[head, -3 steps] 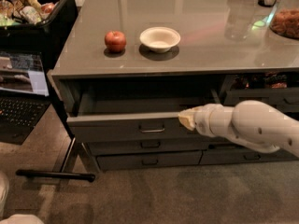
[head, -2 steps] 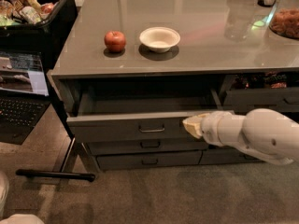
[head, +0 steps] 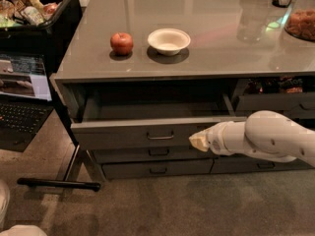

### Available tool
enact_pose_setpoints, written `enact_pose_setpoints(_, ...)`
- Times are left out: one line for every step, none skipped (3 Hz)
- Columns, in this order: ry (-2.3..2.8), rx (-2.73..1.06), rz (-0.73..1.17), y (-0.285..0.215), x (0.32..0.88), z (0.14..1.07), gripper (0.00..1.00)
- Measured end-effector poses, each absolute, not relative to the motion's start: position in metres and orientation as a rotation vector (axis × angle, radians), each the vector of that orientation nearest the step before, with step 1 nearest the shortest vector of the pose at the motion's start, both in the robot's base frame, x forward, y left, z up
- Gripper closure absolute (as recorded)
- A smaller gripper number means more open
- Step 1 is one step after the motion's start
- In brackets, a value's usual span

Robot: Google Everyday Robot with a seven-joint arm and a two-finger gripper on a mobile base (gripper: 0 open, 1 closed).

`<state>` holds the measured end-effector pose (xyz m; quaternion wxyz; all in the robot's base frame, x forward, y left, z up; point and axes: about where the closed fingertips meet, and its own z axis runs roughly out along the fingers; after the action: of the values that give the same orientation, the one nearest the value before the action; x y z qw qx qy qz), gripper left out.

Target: Close top drawer

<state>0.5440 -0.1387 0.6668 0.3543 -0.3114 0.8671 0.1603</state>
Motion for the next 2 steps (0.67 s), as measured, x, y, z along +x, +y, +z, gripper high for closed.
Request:
enact_pose_setpoints(2.272, -0.835, 0.44, -0.127, 0.563, 0.654, 1.0)
enact_pose_setpoints(2.285, -0.825, 0.443, -0.122, 0.584, 0.655, 1.0)
